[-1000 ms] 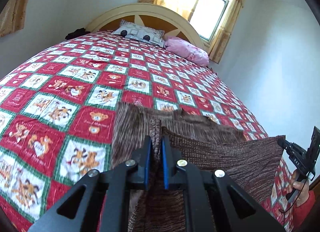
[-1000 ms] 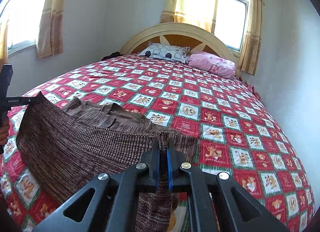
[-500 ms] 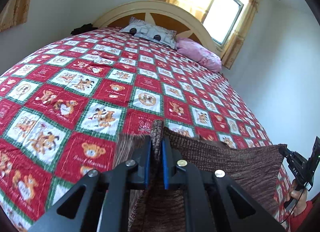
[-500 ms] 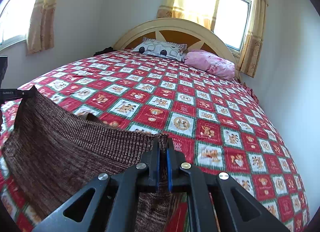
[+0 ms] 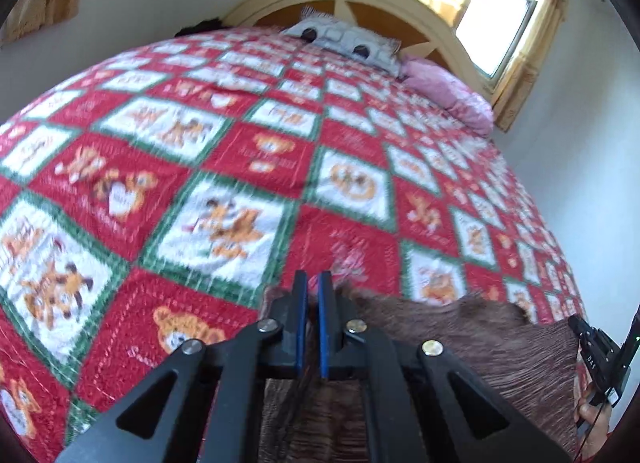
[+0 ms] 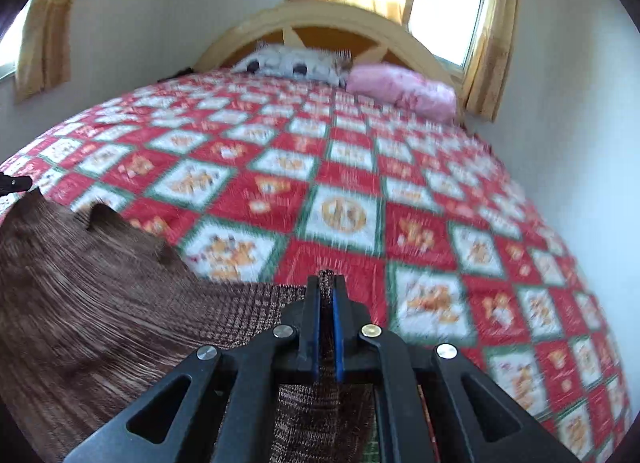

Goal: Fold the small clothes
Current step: 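Lift the held edge and fold it over the sweater with both grippers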

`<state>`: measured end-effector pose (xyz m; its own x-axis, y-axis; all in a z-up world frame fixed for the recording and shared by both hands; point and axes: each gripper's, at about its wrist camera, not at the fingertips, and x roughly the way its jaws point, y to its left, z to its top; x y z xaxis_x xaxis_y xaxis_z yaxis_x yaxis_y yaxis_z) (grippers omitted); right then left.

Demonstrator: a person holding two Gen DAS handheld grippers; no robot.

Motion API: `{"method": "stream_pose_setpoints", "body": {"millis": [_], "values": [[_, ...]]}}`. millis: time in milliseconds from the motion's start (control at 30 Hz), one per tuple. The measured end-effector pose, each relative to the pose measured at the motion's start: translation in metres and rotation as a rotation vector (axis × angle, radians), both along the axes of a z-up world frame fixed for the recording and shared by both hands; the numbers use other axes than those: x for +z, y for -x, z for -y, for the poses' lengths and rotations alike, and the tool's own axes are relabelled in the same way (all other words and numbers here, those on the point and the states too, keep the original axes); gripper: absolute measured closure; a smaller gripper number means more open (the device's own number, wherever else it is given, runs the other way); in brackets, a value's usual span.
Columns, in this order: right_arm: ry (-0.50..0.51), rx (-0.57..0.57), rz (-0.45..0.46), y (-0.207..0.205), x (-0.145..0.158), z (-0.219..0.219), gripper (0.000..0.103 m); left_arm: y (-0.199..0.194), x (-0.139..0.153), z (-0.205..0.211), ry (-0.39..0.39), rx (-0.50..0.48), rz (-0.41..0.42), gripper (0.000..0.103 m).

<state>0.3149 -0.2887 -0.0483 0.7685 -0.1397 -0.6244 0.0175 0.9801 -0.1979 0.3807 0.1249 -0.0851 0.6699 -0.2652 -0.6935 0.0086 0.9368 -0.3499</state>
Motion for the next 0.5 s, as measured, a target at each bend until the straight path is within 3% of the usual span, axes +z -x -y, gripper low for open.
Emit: {"method": "stream_pose_setpoints", "body": {"millis": [67,167,267,400,500], "values": [[-0.011,0.001,-0.007,-0.001,-0.002,0.002,0.099,-0.001,-0.009,0.002,0.0,-0.021,-0.043,0.098],[-0.004,0.01,0.0,0.001,0.001,-0.001,0.099,0.001,-0.002,0.002,0.016,-0.059,-0.036,0.098],[0.023,0.017,0.005,0.003,-0.001,-0.006,0.099,0.005,0.006,0.012,-0.031,-0.132,-0.041,0.094],[0.031,0.004,0.004,0.001,-0.001,-0.006,0.099,0.016,0.014,0.038,-0.167,-0.2,-0.02,0.081],[-0.003,-0.012,0.086,0.013,0.02,0.001,0.099,0.027,0.028,0.045,-0.135,-0.215,0.035,0.068]]}}
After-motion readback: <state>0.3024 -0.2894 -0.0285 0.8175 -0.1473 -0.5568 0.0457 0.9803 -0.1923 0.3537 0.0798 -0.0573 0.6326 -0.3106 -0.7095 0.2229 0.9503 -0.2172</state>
